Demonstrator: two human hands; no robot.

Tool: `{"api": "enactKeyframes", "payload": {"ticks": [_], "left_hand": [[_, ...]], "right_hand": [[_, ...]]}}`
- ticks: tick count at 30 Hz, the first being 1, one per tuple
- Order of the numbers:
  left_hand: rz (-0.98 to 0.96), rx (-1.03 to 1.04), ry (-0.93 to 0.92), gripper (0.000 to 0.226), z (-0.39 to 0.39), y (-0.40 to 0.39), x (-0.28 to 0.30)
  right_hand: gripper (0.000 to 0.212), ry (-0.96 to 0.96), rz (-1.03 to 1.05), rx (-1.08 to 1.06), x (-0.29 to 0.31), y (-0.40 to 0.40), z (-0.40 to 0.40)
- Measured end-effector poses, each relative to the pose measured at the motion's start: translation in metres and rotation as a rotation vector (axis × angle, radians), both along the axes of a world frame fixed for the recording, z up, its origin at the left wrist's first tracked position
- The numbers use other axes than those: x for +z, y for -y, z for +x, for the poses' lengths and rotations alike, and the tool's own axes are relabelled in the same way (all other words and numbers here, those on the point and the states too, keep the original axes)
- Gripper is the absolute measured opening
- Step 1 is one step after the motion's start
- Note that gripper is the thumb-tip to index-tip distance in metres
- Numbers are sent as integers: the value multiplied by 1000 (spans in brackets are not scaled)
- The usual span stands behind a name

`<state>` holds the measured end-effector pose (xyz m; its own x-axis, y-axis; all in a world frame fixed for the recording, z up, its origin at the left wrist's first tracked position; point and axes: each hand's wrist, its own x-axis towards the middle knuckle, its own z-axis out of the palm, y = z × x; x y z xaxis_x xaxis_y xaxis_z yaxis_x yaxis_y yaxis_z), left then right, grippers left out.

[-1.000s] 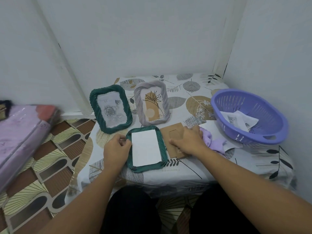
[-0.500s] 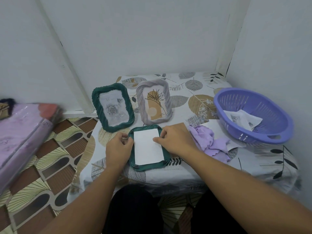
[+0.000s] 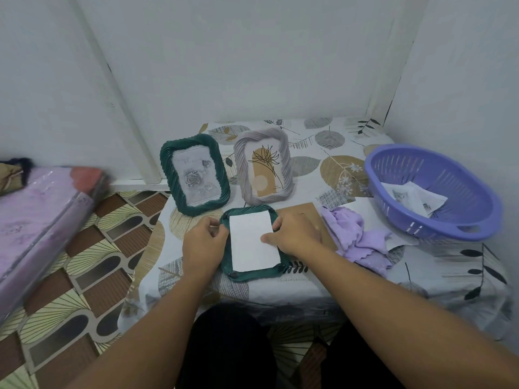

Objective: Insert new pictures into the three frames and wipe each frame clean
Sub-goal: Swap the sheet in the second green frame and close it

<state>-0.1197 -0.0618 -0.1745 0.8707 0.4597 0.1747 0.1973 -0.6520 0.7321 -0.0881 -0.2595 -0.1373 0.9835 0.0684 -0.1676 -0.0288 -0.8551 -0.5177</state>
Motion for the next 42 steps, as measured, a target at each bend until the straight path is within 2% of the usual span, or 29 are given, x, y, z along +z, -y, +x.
{"api": "enactKeyframes", "payload": {"ticks": [8,13,19,21,26,28,31,34,36,38,40,42], "left_hand": [[11,-2,-9,12,-1,1,1],[20,-1,-14,11,-1,1,1],[27,-6,-22,11,-1,0,1],[23,-9,-15,11,-1,0,2],[-113,-10,58,15,-7,1,11],[-154,-27,97,17,-10,1,19],[-94,-89,200,19,-11,8,43],[-82,-216,175,30,-3,36,73],[-227,-320,47,41,6,64,89],[-488,-387,-122,48,18,94,100],[-638,-388,-241,45,30,120,103],[-709,-375,-279,32,40,140,101]], "right_hand": [[24,-25,30,-23,2,4,2],[21,48,11,-24,0,1,-2],[20,130,80,-23,-3,-1,-6],[18,97,178,-24,2,1,-8],[5,16,669,-102,32,16,-5],[6,61,701,-131,43,28,0],[10,116,726,-187,56,52,5],[2,153,763,-221,65,73,6],[6,176,769,-236,69,83,5],[6,193,756,-245,74,93,2],[7,204,737,-255,75,104,1],[7,207,701,-254,74,116,-1]]}}
